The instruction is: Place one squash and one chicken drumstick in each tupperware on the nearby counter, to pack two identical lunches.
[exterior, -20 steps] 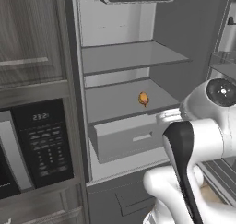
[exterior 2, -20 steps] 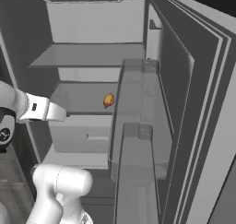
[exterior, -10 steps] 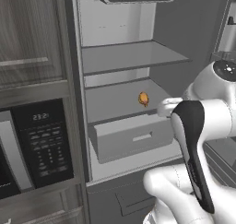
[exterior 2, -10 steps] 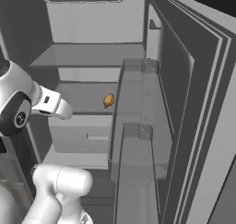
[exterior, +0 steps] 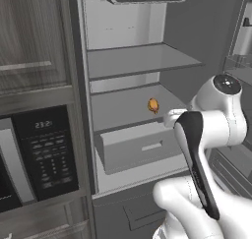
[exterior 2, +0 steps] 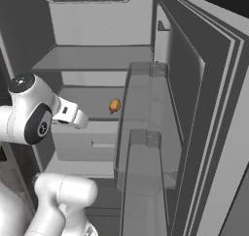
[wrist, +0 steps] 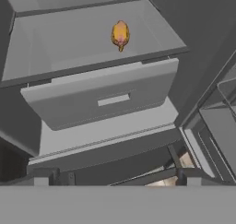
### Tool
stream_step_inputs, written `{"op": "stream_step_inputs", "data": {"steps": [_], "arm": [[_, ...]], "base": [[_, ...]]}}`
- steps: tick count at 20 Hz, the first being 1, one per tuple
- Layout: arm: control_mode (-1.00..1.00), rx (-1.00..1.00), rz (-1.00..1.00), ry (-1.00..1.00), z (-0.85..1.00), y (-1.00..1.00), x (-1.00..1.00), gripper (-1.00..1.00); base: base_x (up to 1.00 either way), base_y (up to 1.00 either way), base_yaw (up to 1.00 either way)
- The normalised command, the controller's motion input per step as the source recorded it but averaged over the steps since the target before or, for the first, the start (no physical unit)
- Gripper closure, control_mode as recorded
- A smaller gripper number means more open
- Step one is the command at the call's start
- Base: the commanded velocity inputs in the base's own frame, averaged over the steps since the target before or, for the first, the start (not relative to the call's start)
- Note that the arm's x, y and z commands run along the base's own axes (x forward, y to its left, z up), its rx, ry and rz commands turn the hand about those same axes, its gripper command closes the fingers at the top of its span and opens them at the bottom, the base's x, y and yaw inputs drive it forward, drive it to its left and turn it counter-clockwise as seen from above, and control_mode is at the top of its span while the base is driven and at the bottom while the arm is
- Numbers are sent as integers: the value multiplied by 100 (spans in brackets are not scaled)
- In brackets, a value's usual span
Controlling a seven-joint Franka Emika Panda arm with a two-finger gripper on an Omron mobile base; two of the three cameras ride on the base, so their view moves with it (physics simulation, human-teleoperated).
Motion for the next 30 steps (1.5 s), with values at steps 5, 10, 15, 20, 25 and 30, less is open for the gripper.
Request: {"op": "stream_step_inputs", "data": {"steps": [5, 10, 15, 20, 25, 30], "arm": [[-100, 0, 0, 0, -2, -9, 57, -100], [-100, 0, 0, 0, -10, -2, 62, -100], [-100, 0, 0, 0, -25, -7, 50, -100], [-100, 0, 0, 0, -32, -4, 50, -100], [-100, -2, 0, -2, -39, -1, 53, -100], [-100, -3, 0, -4, -31, -9, 43, -100]], "base": [[0, 0, 0], [0, 0, 0], [0, 0, 0], [0, 0, 0], [0, 0, 0], [0, 0, 0]]}}
